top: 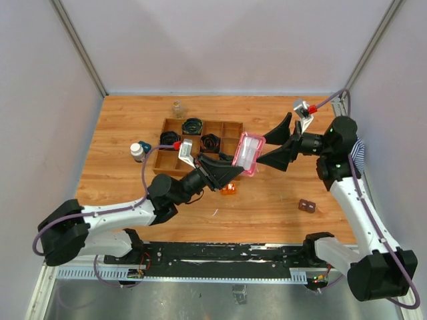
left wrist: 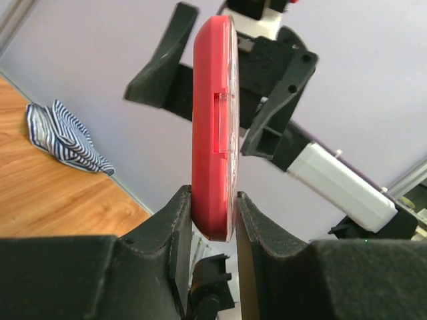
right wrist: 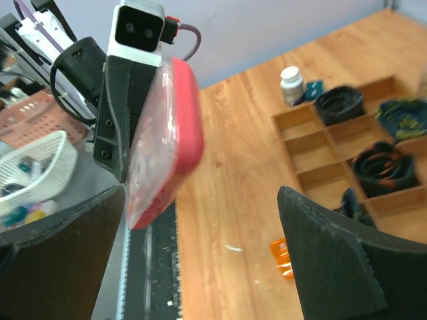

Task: Sort the pills into containers
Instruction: Open the pill container at the center of the board.

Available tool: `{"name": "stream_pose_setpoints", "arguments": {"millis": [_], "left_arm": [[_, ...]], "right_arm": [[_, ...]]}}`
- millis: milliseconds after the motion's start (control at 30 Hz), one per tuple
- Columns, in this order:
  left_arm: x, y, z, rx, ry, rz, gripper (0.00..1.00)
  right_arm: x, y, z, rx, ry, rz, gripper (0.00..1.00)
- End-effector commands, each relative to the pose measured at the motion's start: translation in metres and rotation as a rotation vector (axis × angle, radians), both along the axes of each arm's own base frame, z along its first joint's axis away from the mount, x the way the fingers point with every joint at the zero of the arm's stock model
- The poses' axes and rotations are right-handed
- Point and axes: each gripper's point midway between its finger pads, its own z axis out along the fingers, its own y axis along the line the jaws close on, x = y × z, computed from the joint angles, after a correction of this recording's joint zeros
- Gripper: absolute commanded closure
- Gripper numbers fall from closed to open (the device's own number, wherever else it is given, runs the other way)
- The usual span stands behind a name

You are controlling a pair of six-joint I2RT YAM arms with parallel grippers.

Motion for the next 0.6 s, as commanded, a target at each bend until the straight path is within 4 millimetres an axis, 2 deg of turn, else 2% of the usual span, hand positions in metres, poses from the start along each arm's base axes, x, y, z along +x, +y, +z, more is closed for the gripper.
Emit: {"name": "stream_pose_setpoints", "arguments": {"millis": [0,133,300,367,433,567], "left_arm": [[-0.003,0.004,-0.01,0.182,0.01,-0.088,1.0],[-0.006,0.011,-0.018,0.338,-0.017,-0.197,1.0],[-0.004,0.019,-0.012,0.454,-0.07,-0.351,1.0],[-0.003,0.021,-0.009,0.464,-0.099,-0.407,1.0],[-0.003,0.019,-0.009,0.476,-0.12,-0.462,1.0],[0.0,0.009,-0.015,0.507,-0.125,-0.544,1.0]], "right_arm": [[-0.033,-0.015,-0.01,-0.146,-0.157,0.102,0.02],[-0.04,-0.016,-0.002,-0.133,-0.165,0.122,0.02],[-0.042,-0.015,-0.005,-0.109,-0.046,0.16,0.02],[-0.036,-0.016,-0.01,-0.123,-0.002,0.127,0.02],[-0.03,-0.016,-0.017,-0.134,0.039,0.096,0.02],[-0.026,-0.013,-0.016,-0.094,0.111,0.109,0.02]]}}
